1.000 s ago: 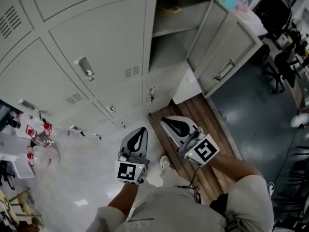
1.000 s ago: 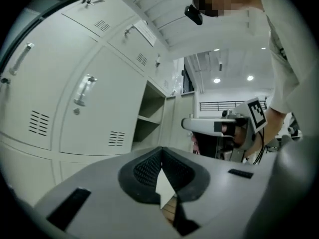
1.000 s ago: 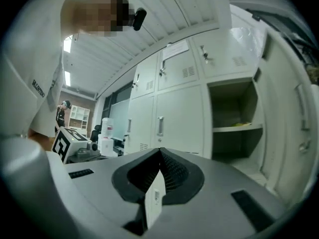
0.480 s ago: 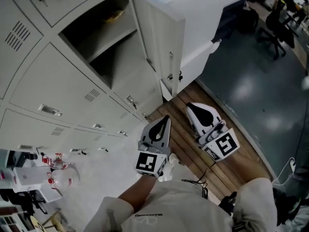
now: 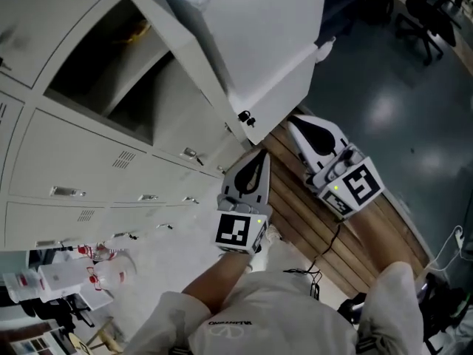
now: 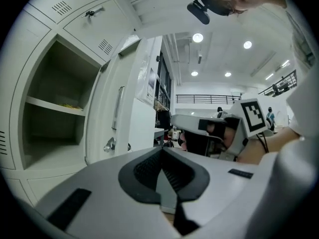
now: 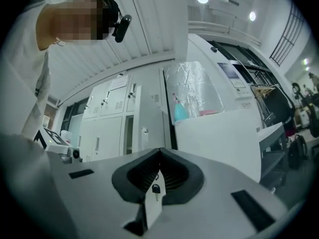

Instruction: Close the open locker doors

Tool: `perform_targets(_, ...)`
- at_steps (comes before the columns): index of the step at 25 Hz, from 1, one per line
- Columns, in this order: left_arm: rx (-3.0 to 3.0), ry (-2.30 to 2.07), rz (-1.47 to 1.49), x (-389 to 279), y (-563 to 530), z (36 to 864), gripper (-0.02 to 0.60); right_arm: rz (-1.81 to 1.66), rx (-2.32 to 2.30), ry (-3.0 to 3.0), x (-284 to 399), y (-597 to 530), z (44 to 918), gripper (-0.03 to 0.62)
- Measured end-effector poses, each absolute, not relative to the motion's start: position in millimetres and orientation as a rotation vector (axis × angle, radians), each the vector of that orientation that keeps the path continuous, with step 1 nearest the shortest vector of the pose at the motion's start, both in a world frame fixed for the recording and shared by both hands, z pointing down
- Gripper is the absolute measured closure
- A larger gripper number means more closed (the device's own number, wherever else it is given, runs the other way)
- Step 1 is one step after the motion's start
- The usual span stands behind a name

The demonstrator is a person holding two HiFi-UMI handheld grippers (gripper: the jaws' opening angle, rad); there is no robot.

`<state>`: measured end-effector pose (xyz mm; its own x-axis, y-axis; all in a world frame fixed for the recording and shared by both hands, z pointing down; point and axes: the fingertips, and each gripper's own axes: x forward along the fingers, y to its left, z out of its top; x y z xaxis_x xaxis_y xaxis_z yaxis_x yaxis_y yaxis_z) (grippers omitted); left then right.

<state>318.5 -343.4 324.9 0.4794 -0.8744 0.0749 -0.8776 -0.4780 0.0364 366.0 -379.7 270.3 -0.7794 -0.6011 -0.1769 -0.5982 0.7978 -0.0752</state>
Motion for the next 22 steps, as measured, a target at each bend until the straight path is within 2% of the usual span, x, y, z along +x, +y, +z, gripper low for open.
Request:
perform_targets(11, 2.563, -1.649, 0.1, 310.5, -372.9, 337.6, 0.58, -0.026, -0.795, 2.867, 325.5, -402.1, 268.2, 0.582)
perform_targets(22, 2.634, -1.586, 0.033, 307.0, -360.4, 327.0, 0.58, 0.049, -0.276, 2.962, 280.4, -384.6, 241.7, 0.526)
